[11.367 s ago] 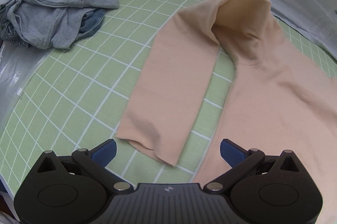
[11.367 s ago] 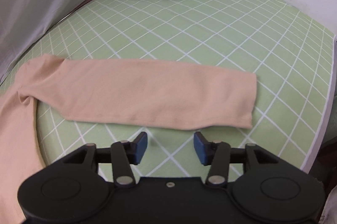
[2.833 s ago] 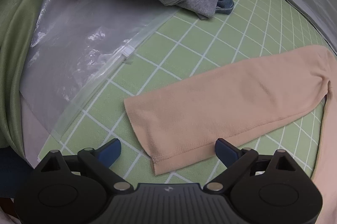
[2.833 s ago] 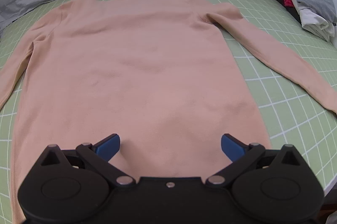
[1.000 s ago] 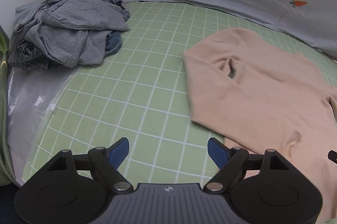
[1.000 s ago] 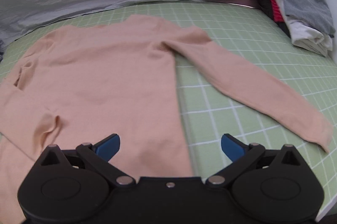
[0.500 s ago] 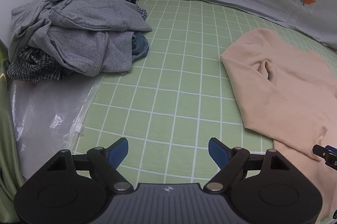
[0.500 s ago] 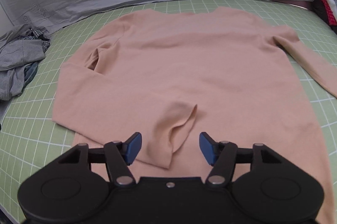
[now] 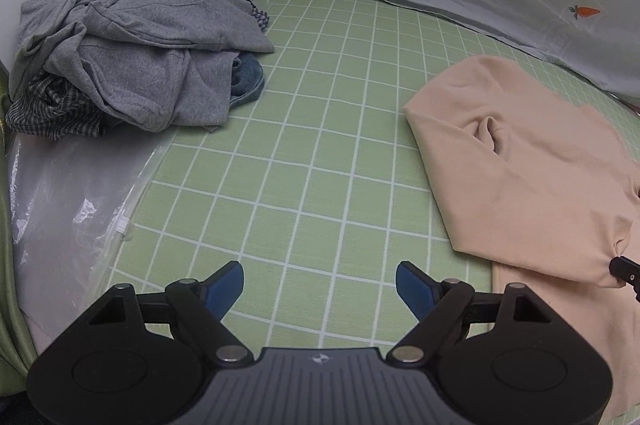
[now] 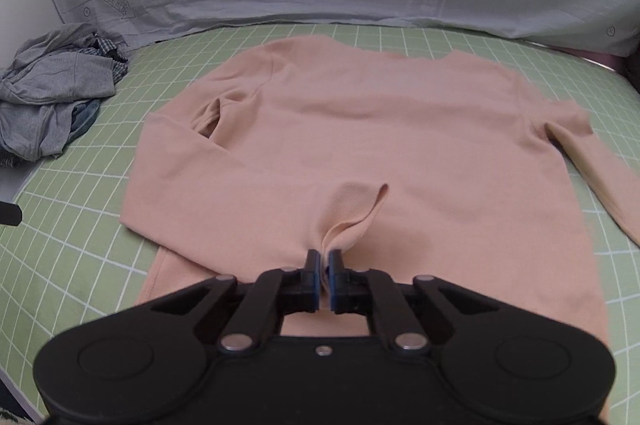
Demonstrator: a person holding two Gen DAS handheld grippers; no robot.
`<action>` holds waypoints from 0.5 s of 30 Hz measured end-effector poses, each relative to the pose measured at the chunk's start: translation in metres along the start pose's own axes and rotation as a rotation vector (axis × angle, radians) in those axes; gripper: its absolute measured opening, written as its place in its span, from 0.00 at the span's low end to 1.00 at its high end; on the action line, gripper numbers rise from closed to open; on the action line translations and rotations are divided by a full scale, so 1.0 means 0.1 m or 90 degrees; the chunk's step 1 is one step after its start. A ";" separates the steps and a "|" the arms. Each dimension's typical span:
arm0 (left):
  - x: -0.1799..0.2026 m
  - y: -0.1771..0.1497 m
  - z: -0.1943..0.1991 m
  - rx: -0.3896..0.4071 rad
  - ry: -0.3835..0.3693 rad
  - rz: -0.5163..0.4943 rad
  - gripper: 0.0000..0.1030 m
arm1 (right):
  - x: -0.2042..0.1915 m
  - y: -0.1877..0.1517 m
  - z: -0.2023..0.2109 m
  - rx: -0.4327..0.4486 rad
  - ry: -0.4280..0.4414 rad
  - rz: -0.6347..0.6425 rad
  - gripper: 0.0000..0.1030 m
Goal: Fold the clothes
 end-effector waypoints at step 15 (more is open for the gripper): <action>0.81 -0.09 0.06 0.013 0.020 0.105 0.81 | 2.26 0.68 0.32 0.101 -0.069 -0.133 0.04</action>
Point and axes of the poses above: each gripper's, at about its wrist camera, not at the fingertips, and z roughly against the way its jaws point, x to its right, y to its top, the point moved 3 cm from there along -z, roughly the way its jaws point, and after that the axes turned 15 degrees about -x, right-handed, at the moved point
